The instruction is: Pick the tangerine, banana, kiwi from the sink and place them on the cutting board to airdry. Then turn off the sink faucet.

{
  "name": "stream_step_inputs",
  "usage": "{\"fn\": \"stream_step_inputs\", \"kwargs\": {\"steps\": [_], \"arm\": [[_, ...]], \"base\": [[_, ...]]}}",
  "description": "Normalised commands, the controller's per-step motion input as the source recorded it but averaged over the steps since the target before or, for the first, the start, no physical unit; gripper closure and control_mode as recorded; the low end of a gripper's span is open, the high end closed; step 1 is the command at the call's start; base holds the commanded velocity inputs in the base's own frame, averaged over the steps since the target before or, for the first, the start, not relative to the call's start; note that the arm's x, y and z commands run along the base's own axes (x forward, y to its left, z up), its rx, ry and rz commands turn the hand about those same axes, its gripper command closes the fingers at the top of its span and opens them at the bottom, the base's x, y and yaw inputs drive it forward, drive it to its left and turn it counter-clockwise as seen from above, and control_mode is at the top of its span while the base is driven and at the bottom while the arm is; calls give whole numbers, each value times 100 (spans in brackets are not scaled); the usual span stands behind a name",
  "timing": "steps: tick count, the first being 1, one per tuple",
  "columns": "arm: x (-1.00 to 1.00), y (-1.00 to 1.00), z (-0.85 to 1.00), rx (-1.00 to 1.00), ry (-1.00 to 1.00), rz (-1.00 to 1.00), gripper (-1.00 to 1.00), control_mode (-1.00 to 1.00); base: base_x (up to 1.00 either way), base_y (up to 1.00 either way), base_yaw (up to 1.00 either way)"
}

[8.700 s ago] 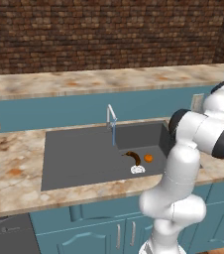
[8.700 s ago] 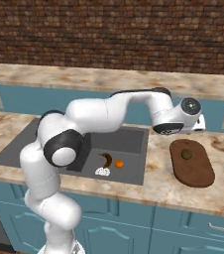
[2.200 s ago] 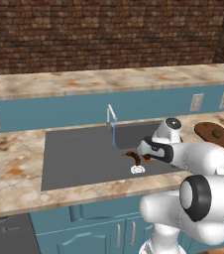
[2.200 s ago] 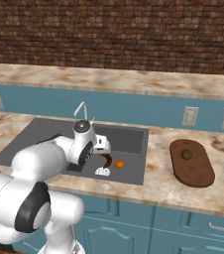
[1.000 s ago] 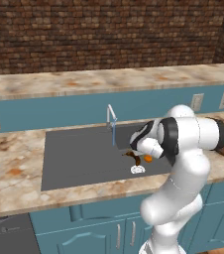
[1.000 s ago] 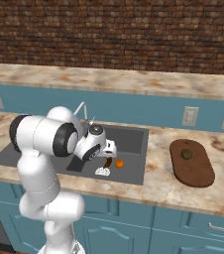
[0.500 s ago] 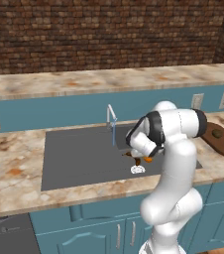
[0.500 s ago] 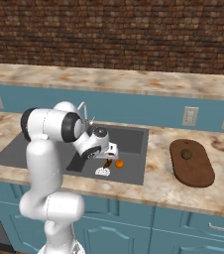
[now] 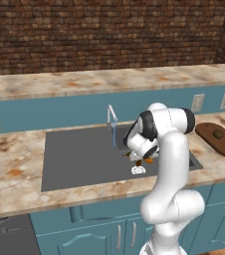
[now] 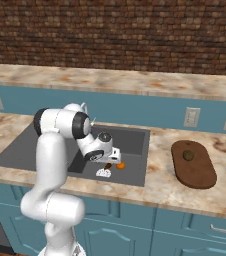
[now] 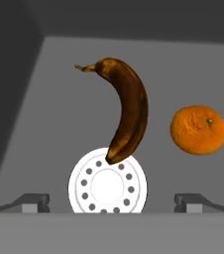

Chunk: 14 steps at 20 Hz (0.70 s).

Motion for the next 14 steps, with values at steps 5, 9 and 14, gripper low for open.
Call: {"fn": "stream_step_inputs", "kwargs": {"steps": [5, 9, 14], "arm": [[52, -1, -30, 1, 4, 0, -100, -100], [56, 0, -31, 0, 5, 0, -100, -100], [54, 0, -28, 0, 5, 0, -100, -100]], "base": [[0, 0, 0], [0, 0, 0], [0, 0, 0]]}}
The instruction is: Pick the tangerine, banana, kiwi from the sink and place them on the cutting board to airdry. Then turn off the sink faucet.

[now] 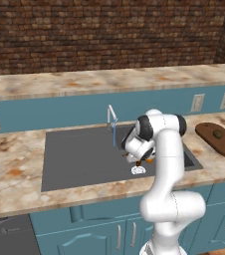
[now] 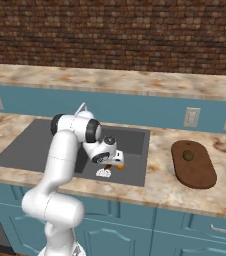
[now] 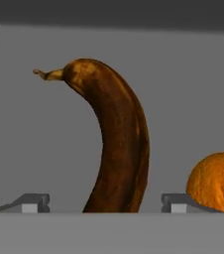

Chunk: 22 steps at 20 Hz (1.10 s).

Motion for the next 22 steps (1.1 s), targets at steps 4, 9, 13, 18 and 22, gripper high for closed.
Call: {"fn": "stream_step_inputs", "kwargs": {"steps": [4, 9, 13, 18, 22], "arm": [[48, 0, -27, 0, 4, 0, 100, -100], [32, -10, -23, 0, 1, 0, 100, -100], [14, -15, -7, 2, 0, 2, 100, -100], [9, -3, 34, 2, 0, 4, 100, -100], [0, -7, 51, 0, 3, 4, 100, -100]], "base": [[0, 0, 0], [0, 0, 0], [0, 0, 0], [0, 0, 0], [0, 0, 0]]}}
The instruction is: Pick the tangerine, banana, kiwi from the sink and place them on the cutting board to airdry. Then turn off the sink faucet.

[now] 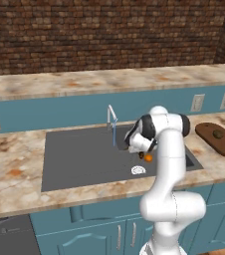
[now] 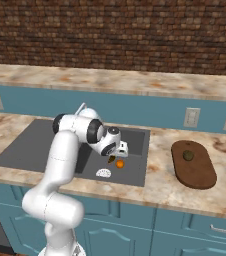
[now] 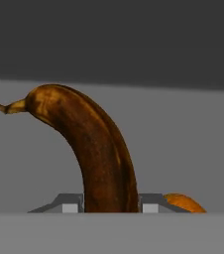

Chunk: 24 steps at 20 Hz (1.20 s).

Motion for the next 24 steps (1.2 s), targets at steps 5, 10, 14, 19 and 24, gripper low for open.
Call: {"fn": "stream_step_inputs", "kwargs": {"steps": [5, 10, 14, 19, 24], "arm": [[0, -14, 55, -1, 9, 2, 100, -100], [0, -20, 57, 0, 8, 5, 100, -100], [-21, -25, 47, 0, 5, 5, 100, -100], [-44, -17, 33, 0, 5, 3, 100, -100], [-53, -5, 32, 0, 2, 3, 100, -100]], "base": [[0, 0, 0], [0, 0, 0], [0, 0, 0], [0, 0, 0], [0, 0, 0]]}}
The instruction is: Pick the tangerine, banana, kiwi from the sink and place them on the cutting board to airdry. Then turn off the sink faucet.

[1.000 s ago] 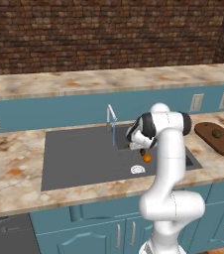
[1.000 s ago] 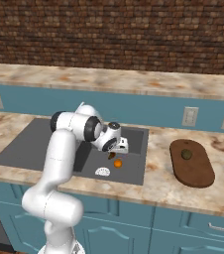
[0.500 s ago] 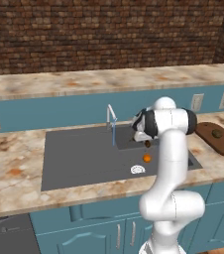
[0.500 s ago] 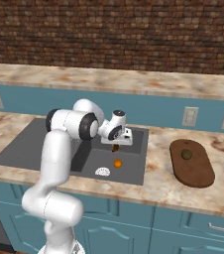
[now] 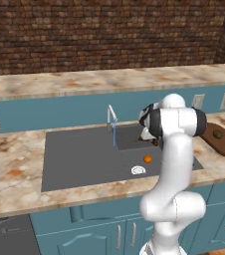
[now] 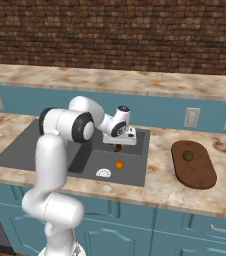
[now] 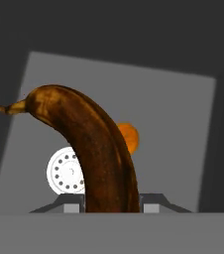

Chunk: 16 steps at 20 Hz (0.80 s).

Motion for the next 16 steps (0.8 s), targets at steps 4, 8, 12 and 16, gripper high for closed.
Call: {"fn": "stream_step_inputs", "kwargs": {"steps": [4, 8, 12, 16], "arm": [[-54, 0, 42, -1, 0, 3, 100, -100], [-41, 0, 67, -4, 0, 3, 100, -100], [-28, -4, 82, -4, 0, 4, 100, -100], [-56, -5, 48, -2, 0, 2, 100, -100]], "base": [[0, 0, 0], [0, 0, 0], [0, 0, 0], [0, 0, 0]]}}
